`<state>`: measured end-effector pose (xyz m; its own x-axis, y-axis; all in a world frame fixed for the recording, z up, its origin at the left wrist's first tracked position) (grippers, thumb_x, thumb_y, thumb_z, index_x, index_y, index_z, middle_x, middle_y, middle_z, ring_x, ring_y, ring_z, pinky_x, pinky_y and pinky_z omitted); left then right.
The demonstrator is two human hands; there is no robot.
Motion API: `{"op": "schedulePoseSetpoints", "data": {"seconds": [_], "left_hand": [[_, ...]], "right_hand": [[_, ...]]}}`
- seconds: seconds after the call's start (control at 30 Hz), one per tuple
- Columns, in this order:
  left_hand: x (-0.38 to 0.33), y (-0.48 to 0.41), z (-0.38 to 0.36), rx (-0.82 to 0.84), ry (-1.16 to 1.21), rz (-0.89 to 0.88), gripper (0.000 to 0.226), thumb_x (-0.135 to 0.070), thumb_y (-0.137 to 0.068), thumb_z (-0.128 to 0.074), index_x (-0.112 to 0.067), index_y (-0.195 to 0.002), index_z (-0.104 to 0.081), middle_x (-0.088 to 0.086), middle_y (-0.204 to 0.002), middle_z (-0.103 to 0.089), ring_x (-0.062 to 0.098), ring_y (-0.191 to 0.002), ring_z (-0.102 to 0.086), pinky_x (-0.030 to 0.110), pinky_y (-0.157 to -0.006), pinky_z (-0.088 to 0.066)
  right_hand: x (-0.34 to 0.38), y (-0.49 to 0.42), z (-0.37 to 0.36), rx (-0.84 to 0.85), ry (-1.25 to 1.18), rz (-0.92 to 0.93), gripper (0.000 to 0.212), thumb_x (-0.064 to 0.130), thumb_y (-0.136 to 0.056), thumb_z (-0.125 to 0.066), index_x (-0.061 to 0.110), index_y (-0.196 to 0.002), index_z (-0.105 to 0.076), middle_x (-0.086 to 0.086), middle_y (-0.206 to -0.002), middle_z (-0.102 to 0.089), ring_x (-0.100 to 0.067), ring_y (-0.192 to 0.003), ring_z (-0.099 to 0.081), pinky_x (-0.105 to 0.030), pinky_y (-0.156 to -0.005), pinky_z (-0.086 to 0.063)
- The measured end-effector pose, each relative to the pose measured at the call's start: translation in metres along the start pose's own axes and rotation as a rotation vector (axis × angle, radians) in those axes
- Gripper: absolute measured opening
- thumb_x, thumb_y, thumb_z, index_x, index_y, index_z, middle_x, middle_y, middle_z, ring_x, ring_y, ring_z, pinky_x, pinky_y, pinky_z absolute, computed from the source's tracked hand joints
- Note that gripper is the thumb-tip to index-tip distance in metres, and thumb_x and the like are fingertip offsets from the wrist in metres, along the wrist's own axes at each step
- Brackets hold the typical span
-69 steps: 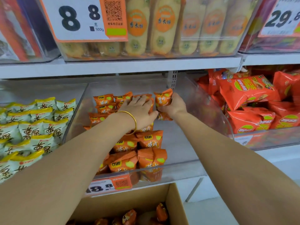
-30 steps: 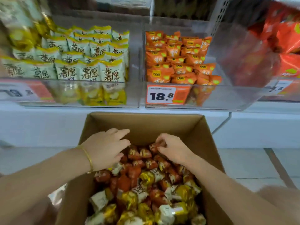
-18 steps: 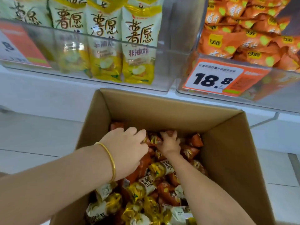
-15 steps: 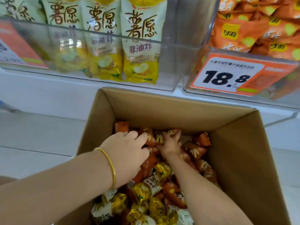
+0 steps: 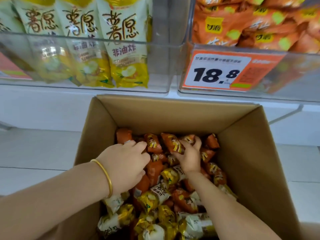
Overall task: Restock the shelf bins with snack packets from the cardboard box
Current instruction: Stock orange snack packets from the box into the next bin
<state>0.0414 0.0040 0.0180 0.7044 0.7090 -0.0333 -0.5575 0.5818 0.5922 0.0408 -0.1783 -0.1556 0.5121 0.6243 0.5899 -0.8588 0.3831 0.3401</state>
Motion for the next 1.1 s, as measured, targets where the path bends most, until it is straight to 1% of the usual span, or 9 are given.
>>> {"op": "schedulePoseSetpoints", "data": {"seconds": [0.1, 0.23, 0.3, 0.4, 0.53, 0.63, 0.73, 0.9, 1.1], "left_hand": [[0.007, -0.011, 0.003, -0.112, 0.425, 0.164, 0.044, -0.037, -0.099, -0.037, -0.017, -0.138, -0.040, 0.002, -0.134, -0.045, 0.019, -0.119, -0.050, 0.036, -0.097, -0.045], [-0.015, -0.008, -0.009, 0.085, 1.864, 0.451, 0.066, -0.054, -0.088, -0.052, -0.018, -0.141, -0.034, 0.017, -0.135, -0.049, 0.034, -0.116, -0.055, 0.048, -0.099, -0.044], [-0.034, -0.002, 0.003, 0.156, 2.191, 0.341, 0.066, -0.056, -0.078, -0.061, -0.016, -0.129, -0.048, 0.018, -0.129, -0.057, 0.035, -0.112, -0.059, 0.053, -0.093, -0.048], [-0.042, 0.005, 0.020, 0.003, 2.301, 0.172, 0.060, -0.040, -0.072, -0.067, -0.014, -0.125, -0.056, 0.013, -0.118, -0.066, 0.030, -0.107, -0.063, 0.048, -0.082, -0.054], [-0.040, 0.023, 0.030, -0.128, 2.339, 0.095, 0.031, -0.028, -0.085, -0.060, -0.012, -0.111, -0.060, 0.011, -0.104, -0.072, 0.028, -0.102, -0.065, 0.047, -0.087, -0.051], [-0.030, 0.030, 0.033, -0.134, 2.250, 0.015, 0.046, -0.018, -0.073, -0.072, -0.012, -0.117, -0.059, 0.011, -0.109, -0.070, 0.029, -0.105, -0.065, 0.048, -0.091, -0.048], [-0.025, 0.033, 0.038, -0.095, 2.121, -0.074, 0.055, -0.016, -0.069, -0.067, -0.013, -0.123, -0.057, 0.012, -0.117, -0.067, 0.030, -0.107, -0.064, 0.048, -0.089, -0.050], [-0.022, 0.028, 0.049, -0.076, 1.988, -0.180, 0.055, -0.012, -0.070, -0.062, -0.009, -0.125, -0.056, 0.015, -0.119, -0.066, 0.031, -0.104, -0.065, 0.043, -0.079, -0.057], [-0.011, 0.013, 0.057, -0.244, 1.959, -0.097, 0.054, -0.022, -0.073, -0.070, -0.011, -0.124, -0.055, 0.015, -0.118, -0.065, 0.032, -0.105, -0.064, 0.051, -0.089, -0.052]], "right_hand": [[0.019, 0.044, 0.047, -0.080, -0.089, 0.108, 0.056, 0.028, -0.075, -0.080, 0.017, -0.127, -0.061, -0.010, -0.153, -0.014, -0.024, -0.138, -0.028, -0.014, -0.107, -0.017], [0.066, 0.111, 0.102, -0.159, -0.162, 0.412, 0.061, 0.036, -0.073, -0.082, 0.026, -0.128, -0.058, -0.001, -0.149, -0.016, 0.000, -0.130, -0.018, 0.006, -0.100, -0.011], [0.083, 0.137, 0.121, -0.167, -0.160, 0.567, 0.062, 0.039, -0.073, -0.081, 0.030, -0.129, -0.055, 0.004, -0.148, -0.014, -0.001, -0.131, -0.019, 0.003, -0.102, -0.017], [0.097, 0.158, 0.143, -0.179, -0.155, 0.707, 0.065, 0.052, -0.072, -0.071, 0.037, -0.129, -0.045, 0.006, -0.147, -0.011, -0.004, -0.135, -0.021, -0.006, -0.107, -0.024], [0.106, 0.171, 0.157, -0.179, -0.330, 0.829, 0.060, 0.047, -0.080, -0.067, 0.029, -0.128, -0.035, -0.007, -0.138, -0.026, -0.013, -0.134, -0.032, -0.032, -0.104, -0.043], [0.110, 0.165, 0.166, -0.092, -0.597, 0.618, 0.052, 0.050, -0.083, -0.062, 0.035, -0.124, -0.035, -0.004, -0.114, -0.047, -0.014, -0.107, -0.054, -0.031, -0.091, -0.049], [0.110, 0.146, 0.175, -0.011, -0.547, 0.348, 0.054, 0.036, -0.082, -0.072, 0.029, -0.125, -0.041, -0.007, -0.095, -0.055, -0.020, -0.089, -0.060, -0.035, -0.085, -0.052], [0.107, 0.134, 0.172, 0.549, -0.681, 0.165, 0.094, -0.002, -0.080, -0.071, 0.048, -0.140, -0.019, -0.007, -0.118, -0.062, -0.024, -0.103, -0.068, -0.043, -0.083, -0.057], [0.104, 0.119, 0.176, 0.566, -1.001, 0.159, 0.078, 0.015, -0.070, -0.077, 0.029, -0.137, -0.039, -0.012, -0.131, -0.057, -0.032, -0.113, -0.062, -0.052, -0.089, -0.053]]}}
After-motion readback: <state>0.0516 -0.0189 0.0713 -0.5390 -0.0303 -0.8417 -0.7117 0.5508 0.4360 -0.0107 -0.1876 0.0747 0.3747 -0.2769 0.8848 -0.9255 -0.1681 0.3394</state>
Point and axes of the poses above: each hand's wrist, its own y-axis away from the middle knuckle, its own z-axis out of the back of the hand, x = y × z, the point moved 6 cm from there along -y, towards the middle knuckle
